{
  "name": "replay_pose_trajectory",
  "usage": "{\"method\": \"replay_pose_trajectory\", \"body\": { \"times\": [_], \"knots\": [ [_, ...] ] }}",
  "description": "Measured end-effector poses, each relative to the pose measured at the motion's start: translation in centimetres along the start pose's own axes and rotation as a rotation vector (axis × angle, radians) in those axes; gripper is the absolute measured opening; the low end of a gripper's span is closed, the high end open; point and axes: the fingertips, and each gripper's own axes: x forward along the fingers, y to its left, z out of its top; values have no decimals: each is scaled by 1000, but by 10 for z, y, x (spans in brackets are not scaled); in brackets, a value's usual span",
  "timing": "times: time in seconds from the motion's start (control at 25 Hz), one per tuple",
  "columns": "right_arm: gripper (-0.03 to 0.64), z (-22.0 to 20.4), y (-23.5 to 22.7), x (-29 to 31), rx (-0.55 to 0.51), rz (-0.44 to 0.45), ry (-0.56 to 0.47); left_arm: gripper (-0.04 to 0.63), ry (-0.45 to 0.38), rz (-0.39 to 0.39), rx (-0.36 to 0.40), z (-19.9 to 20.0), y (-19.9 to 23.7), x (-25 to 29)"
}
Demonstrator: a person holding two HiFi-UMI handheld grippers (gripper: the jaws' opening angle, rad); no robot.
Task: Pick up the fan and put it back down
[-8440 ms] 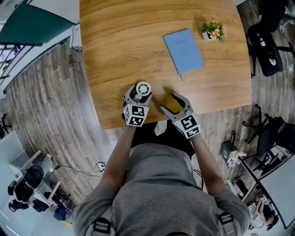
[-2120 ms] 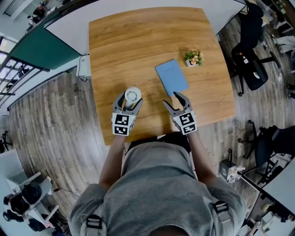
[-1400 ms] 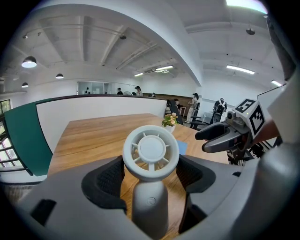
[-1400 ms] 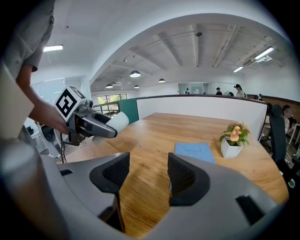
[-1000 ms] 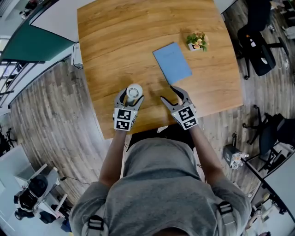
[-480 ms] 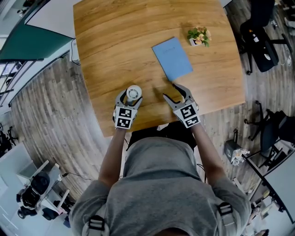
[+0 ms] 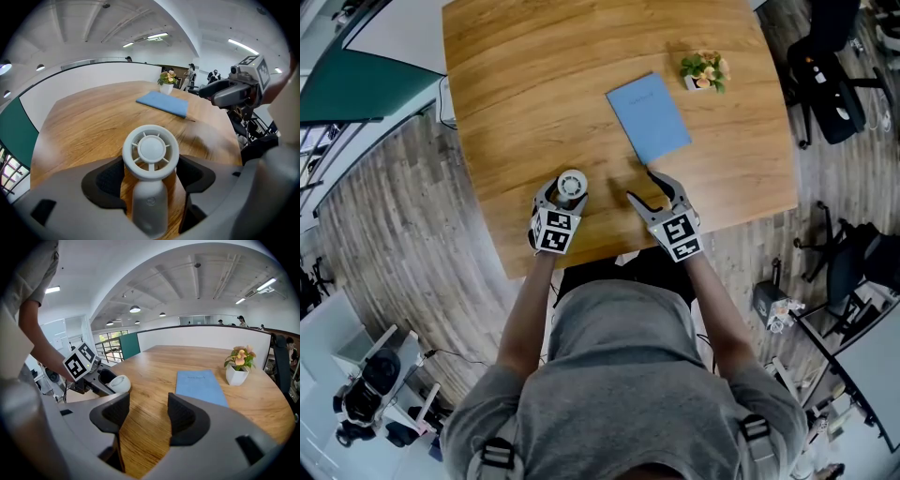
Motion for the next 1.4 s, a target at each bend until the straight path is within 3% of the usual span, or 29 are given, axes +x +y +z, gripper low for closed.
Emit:
{"method": "replay_pose_trajectory", "body": {
  "times": [0.6,1.16,1.4],
  "knots": [
    [261,13,2,2,13,-1,-17,364,3,-3,49,1,2,16],
    [264,16,5,-23,3,-62,-35,365,-80,-8,70,12,-8,-1],
    [262,23,7,-33,-43,-59,-51,365,-114,63,43,15,-3,-31]
  ]
}}
